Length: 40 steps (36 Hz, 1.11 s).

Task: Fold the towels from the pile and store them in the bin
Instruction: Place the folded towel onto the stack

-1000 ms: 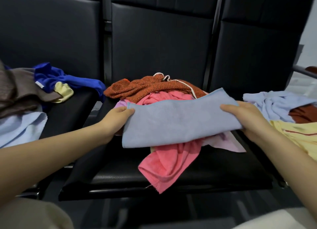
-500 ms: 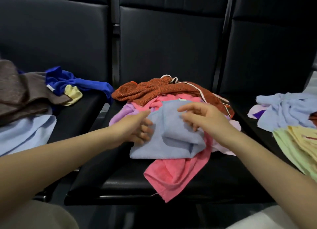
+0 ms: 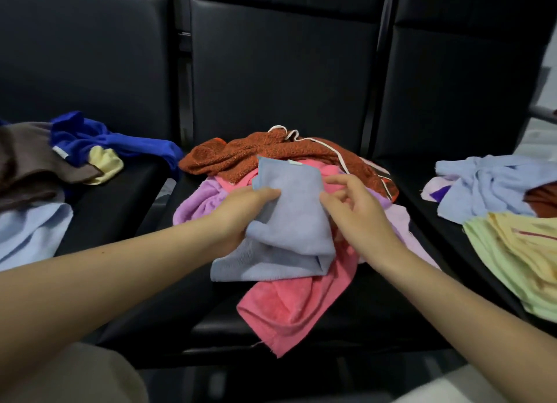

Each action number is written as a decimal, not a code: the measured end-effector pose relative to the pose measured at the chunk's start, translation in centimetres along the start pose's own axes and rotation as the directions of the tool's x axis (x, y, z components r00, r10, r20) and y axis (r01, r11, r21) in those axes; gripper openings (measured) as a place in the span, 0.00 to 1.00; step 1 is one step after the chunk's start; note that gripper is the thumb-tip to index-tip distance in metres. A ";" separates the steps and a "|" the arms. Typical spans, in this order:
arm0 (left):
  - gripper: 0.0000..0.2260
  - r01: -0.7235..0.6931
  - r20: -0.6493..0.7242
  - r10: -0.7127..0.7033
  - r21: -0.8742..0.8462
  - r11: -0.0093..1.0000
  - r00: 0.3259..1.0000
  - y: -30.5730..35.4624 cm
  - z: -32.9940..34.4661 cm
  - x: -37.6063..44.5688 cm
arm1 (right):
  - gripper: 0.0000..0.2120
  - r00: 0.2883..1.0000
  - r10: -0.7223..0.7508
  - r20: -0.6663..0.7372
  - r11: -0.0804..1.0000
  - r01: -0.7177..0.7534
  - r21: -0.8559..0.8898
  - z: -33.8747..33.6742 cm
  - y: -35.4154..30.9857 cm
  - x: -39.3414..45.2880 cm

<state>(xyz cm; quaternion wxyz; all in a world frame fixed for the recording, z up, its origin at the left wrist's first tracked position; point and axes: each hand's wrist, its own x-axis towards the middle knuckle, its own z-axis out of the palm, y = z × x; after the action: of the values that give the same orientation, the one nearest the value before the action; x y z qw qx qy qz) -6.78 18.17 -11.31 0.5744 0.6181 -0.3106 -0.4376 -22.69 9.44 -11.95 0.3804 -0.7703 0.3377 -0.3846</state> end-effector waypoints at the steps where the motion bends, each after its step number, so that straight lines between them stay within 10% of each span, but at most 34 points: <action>1: 0.06 -0.021 -0.062 0.021 0.003 1.000 0.998 0.1 -0.2 0.2 | 0.09 1.000 -0.025 0.003 0.999 0.025 -0.028 0.0 0.1 -0.1; 8: 0.08 -0.034 -0.215 0.083 0.219 0.975 0.973 0.6 -2.5 -0.5 | 0.30 0.986 -0.119 0.113 0.901 0.155 -0.404 0.8 0.4 -1.6; 20: 0.03 0.051 -0.157 0.030 0.489 0.871 0.987 -2.5 -6.4 -0.6 | 0.37 0.970 0.042 0.239 0.877 0.079 -0.473 2.4 -1.0 -2.1; 27: 0.20 0.001 -0.109 0.048 0.412 0.911 0.993 -2.6 -5.8 -0.9 | 0.16 0.894 0.343 0.287 0.932 -0.363 0.018 2.5 -1.1 -1.1; 33: 0.14 0.064 -0.136 -0.013 0.382 0.922 0.991 -1.7 -4.2 -0.7 | 0.11 0.841 0.366 0.398 0.851 -0.476 0.222 2.1 -1.6 -1.2; 40: 0.16 -0.234 -0.227 0.299 0.275 0.932 0.927 1.5 -0.3 -1.6 | 0.11 0.861 0.318 0.398 0.631 -0.505 0.589 -0.7 -4.4 -0.9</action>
<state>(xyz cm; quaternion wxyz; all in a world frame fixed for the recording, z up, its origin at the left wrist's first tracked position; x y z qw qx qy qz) -6.99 19.49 -9.57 0.5850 0.6883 -0.3641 -0.2269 -22.73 12.07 -8.24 0.7515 -0.5222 0.2908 -0.2793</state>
